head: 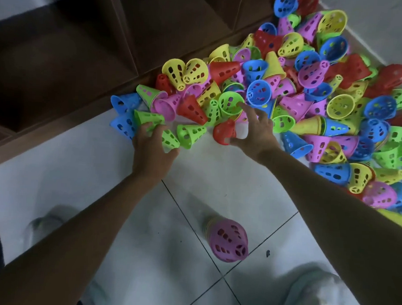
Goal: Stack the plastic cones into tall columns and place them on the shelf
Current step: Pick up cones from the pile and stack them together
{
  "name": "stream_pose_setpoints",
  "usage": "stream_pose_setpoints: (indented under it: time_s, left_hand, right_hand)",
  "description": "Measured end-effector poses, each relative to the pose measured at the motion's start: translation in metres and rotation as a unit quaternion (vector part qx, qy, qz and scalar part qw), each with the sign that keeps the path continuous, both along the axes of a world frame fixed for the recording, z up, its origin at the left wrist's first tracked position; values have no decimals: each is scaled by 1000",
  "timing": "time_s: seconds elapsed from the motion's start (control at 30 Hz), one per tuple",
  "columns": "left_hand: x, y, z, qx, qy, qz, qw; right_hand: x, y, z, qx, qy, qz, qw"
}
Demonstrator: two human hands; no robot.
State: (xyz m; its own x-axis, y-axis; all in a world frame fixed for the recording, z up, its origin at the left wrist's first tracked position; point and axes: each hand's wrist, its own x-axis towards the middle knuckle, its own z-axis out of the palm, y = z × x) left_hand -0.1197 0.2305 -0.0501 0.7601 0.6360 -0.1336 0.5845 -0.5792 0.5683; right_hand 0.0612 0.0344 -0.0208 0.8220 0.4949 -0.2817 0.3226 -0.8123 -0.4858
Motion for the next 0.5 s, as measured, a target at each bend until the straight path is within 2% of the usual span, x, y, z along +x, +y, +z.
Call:
stream_pose_setpoints:
  time_s: [0.17,0.5]
  left_hand:
    - [1,2,-17,-46,7,25,999]
    - [38,-2,-23,-73,5,40,997]
  right_hand:
    - [26,15,-18,-24,1,19,1000]
    - [42,37,-36,-33,-13,14,999]
